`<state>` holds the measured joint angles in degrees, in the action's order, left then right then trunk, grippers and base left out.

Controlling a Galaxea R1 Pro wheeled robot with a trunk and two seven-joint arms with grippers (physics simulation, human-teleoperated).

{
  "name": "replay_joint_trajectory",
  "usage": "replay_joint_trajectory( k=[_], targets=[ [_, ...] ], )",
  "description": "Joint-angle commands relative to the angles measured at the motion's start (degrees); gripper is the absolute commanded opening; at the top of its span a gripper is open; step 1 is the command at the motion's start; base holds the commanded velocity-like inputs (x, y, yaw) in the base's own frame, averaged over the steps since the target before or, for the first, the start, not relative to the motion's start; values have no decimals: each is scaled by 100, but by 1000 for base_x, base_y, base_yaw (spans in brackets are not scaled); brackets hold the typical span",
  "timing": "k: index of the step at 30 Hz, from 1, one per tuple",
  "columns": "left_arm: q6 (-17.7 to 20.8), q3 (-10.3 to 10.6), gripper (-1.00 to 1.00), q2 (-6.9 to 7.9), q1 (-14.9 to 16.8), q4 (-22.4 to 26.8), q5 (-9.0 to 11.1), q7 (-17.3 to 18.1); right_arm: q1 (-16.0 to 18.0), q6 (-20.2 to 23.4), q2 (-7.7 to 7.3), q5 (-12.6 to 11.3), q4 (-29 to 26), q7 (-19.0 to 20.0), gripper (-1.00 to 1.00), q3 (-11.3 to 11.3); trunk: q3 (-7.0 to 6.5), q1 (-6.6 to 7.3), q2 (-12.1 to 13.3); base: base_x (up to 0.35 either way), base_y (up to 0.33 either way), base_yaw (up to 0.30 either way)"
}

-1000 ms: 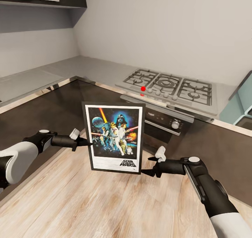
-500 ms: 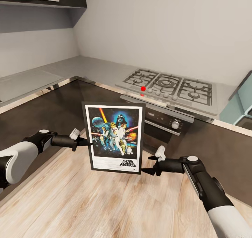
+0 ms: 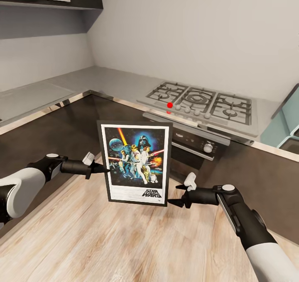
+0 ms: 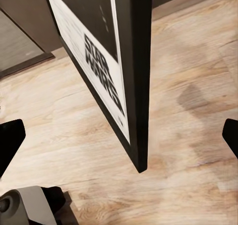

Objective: Pick up the poster from the kitchen countertop and hang it on one of the wall nails in the kitchen.

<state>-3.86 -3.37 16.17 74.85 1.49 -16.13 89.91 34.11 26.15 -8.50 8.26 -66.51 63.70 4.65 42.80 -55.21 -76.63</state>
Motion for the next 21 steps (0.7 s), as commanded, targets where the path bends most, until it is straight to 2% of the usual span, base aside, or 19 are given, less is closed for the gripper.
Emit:
replay_joint_trajectory(
  k=[1, 7, 12, 21],
  targets=[
    [-44, -50, -100, 0, 4, 1, -40, 9, 6, 48, -2, 3, -6, 20, 100, 4, 5, 0, -3, 0, 0, 0],
    [-44, -50, -100, 0, 4, 1, -40, 9, 92, 39, 17, -41, 160, 20, 100, 8, 5, 0, -3, 0, 0, 0],
    [-44, -50, -100, 0, 4, 1, -40, 9, 305, -367, 110, -52, 586, 20, 100, 9, 5, 0, -3, 0, 0, 0],
    [-44, -50, -100, 0, 4, 1, -40, 9, 349, -475, 168, -52, 670, 20, 100, 10, 5, 0, -3, 0, 0, 0]
  ],
)
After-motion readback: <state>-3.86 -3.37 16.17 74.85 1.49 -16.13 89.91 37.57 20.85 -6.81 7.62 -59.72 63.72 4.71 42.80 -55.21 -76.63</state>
